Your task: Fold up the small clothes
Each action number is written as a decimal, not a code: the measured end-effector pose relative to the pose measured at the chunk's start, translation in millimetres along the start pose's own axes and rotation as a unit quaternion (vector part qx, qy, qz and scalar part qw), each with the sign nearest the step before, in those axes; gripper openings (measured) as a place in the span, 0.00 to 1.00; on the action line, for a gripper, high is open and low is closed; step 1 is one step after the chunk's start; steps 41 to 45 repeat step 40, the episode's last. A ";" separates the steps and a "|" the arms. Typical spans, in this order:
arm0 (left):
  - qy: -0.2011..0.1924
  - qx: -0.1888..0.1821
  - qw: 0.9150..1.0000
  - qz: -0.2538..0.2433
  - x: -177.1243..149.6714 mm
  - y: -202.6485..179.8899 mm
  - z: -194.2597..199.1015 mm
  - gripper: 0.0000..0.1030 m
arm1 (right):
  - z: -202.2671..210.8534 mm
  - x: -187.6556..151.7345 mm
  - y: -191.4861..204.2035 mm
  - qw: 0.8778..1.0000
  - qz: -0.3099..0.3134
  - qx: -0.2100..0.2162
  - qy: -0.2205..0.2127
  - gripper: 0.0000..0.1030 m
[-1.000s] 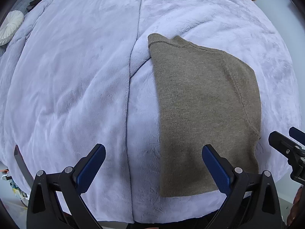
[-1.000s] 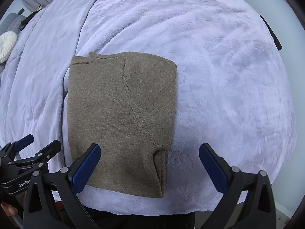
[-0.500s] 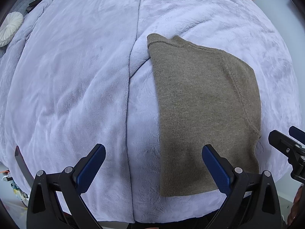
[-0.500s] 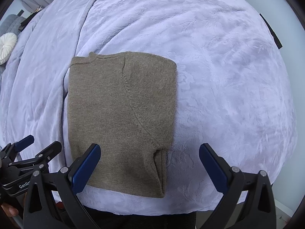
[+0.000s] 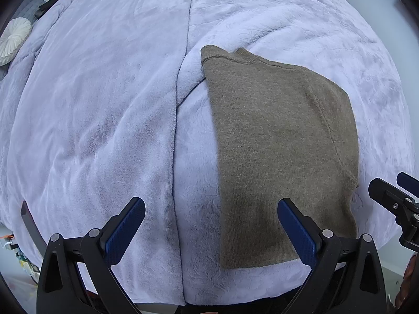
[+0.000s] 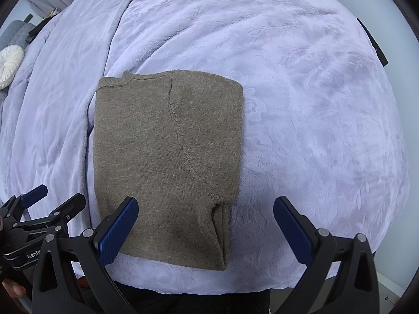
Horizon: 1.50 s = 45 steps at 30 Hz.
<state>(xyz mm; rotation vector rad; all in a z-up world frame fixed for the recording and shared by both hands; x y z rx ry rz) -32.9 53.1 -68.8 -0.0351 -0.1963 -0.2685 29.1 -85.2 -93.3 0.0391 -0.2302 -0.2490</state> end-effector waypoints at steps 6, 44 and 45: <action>0.000 0.000 1.000 0.000 0.2 0.2 0.1 0.98 | 0.3 0.2 0.4 1.000 0.000 0.000 0.000 1.00; -0.006 -0.011 1.000 0.014 1.9 12.3 2.3 0.98 | -2.8 -5.6 4.5 1.000 -0.002 -0.002 0.003 1.00; -0.006 -0.011 1.000 0.014 1.9 12.3 2.3 0.98 | -2.8 -5.6 4.5 1.000 -0.002 -0.002 0.003 1.00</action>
Point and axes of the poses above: each gripper's, at about its wrist camera, not at the fingertips, and z roughly against the way its jaws point, y to its left, x to its top, the point moved 4 cm from there along -z, roughly the way its jaws point, and after that the axes turned 6 degrees about -y, right-handed, at the moved point
